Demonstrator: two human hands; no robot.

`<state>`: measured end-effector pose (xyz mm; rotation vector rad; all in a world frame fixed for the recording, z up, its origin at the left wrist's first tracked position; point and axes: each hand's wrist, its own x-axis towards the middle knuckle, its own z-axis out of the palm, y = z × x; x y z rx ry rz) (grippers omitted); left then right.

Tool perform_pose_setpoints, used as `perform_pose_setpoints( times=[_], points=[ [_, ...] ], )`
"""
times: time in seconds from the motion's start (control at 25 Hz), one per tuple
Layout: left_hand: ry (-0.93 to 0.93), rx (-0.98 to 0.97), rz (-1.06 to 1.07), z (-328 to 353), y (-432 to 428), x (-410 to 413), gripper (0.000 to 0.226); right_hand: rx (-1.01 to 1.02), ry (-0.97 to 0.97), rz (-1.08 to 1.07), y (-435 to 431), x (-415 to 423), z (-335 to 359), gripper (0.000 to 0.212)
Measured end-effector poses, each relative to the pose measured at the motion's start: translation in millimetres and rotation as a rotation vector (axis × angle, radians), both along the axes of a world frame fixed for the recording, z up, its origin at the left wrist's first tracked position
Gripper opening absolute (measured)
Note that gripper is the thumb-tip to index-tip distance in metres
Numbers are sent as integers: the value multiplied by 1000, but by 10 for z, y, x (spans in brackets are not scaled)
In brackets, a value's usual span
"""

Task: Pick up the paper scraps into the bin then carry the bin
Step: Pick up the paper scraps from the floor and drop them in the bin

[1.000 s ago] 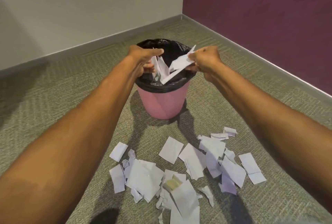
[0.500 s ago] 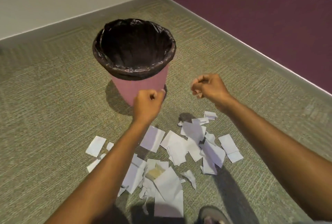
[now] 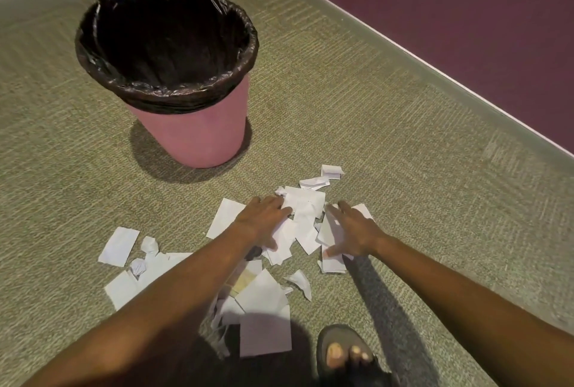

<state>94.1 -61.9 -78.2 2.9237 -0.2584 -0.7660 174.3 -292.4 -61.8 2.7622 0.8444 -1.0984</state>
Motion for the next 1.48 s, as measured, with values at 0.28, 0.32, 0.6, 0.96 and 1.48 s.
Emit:
perform_pose_setpoints(
  times=[0.28,0.32,0.6,0.96,1.48],
  points=[
    [-132,-6,-1,-10,-2,-117,69,81,-234,95,-30,-286,-162,65],
    [-142,-27,9,4,13,-137,64,118,-257,89,-34,-304,-165,55],
    [-148,-337,148,207,101,-212,20,253,-269,109,99,-402,-57,15],
    [-148,-599,549,496,402,-329,10,303,-239,-119,310,-249,245,36],
    [-1115,-721,611,2504,917,-400,11,1103,-165,-349,1175,-181,2088,14]
  ],
)
